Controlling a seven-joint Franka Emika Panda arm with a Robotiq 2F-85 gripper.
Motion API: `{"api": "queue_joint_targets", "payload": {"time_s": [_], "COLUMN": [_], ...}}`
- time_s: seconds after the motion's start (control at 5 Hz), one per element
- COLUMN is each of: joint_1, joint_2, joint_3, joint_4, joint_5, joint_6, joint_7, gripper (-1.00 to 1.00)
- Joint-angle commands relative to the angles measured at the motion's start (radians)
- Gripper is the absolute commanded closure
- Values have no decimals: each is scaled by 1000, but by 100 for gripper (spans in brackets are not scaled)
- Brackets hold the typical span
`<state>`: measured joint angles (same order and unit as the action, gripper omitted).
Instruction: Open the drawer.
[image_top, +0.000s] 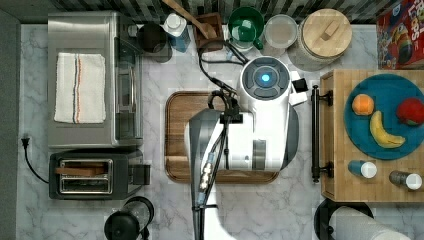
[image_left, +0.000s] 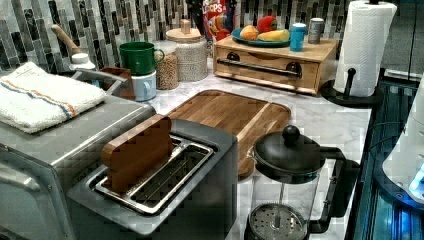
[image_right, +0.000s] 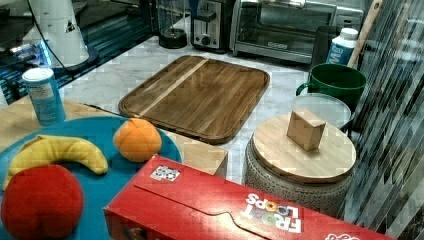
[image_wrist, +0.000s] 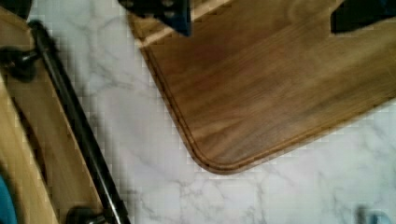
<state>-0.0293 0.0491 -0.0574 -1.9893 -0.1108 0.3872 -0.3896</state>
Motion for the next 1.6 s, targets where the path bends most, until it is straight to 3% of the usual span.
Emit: {"api": "queue_joint_targets", "payload": {"time_s": [0.2, 0.8, 1.6], "joint_1": [-56, -123, -162], "joint_2": [-54, -23, 78], "joint_3": [-51, -107, -125], "joint_4": [-91, -219, -247], "joint_5": [-77, -94, -121], "joint_6": [58, 330, 494], "joint_7": [-340, -561, -585], "gripper": [-100, -100, -100]}}
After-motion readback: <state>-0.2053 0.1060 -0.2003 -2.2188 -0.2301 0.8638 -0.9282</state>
